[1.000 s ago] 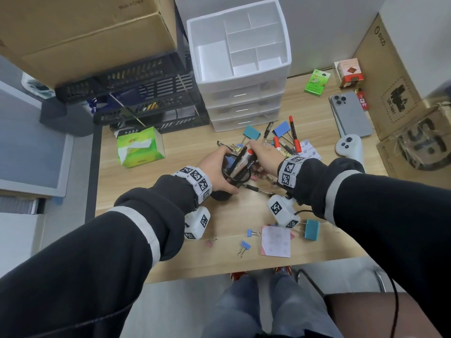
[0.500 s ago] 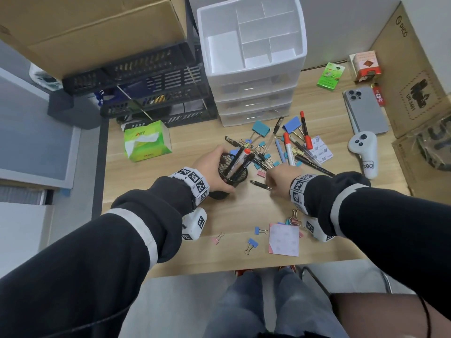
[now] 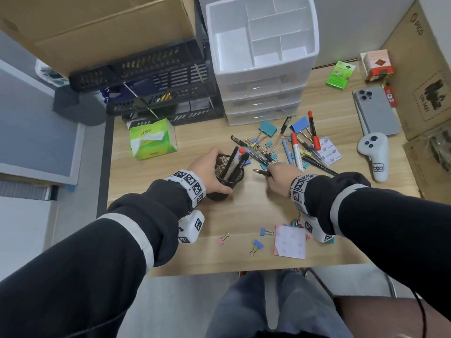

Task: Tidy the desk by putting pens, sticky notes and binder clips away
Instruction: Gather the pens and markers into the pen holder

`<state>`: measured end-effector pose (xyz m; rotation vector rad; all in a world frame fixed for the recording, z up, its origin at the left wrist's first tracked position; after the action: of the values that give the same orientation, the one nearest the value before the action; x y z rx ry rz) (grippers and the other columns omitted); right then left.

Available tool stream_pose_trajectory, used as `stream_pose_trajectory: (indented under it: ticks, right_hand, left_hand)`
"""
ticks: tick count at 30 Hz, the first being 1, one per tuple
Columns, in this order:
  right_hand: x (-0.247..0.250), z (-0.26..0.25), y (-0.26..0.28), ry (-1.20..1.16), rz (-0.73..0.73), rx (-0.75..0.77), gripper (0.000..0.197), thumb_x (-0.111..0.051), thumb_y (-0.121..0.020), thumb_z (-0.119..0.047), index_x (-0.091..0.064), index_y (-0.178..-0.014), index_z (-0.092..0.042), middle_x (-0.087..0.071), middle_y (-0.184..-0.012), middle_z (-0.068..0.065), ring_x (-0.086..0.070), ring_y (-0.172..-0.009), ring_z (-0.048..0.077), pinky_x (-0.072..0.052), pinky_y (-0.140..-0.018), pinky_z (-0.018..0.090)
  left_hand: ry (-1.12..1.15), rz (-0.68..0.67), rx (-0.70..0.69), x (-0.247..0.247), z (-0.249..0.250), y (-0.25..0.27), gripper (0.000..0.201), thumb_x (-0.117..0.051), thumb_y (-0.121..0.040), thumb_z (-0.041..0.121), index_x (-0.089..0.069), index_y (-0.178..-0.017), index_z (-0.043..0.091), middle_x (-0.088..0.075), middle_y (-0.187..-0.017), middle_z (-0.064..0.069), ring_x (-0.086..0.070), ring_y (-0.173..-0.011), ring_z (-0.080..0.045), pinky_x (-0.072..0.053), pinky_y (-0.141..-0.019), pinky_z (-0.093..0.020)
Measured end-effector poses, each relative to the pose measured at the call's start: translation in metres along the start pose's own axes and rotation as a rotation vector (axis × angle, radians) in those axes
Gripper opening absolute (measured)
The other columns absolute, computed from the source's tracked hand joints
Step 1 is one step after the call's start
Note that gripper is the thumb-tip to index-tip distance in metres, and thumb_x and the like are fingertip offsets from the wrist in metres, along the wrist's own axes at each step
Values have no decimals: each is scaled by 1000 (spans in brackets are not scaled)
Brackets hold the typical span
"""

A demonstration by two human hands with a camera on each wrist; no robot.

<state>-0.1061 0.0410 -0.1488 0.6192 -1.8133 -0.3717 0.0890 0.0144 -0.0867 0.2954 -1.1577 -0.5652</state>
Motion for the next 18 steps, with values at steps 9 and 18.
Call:
stream_pose_trajectory:
  ticks: [9, 18]
  right_hand:
    - [36, -13, -32, -23, 199, 28, 9, -52, -95, -22, -53, -98, -14, -54, -95, 5, -56, -79, 25, -53, -73, 38]
    - [23, -20, -61, 106, 214, 7, 9, -57, -90, -16, -50, -93, -19, -55, -93, 4, -60, -73, 27, -55, -68, 39]
  left_hand:
    - [11, 36, 38, 18, -20, -3, 101, -94, -49, 46, -41, -130, 21, -60, -108, 8, -61, -96, -16, -51, -87, -31]
    - [7, 30, 28, 11, -27, -11, 101, -93, -50, 48, -41, -133, 20, -61, -111, 7, -60, -97, -15, -50, -86, -30]
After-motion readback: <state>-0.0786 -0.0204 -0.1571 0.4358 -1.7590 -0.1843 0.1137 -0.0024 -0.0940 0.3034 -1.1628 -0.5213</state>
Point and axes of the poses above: each hand's wrist, its own y-axis away from the middle knuckle, its own x-axis out of the back of the hand, z = x × y, the point moved 8 cm from there along -y, towards the middle knuckle
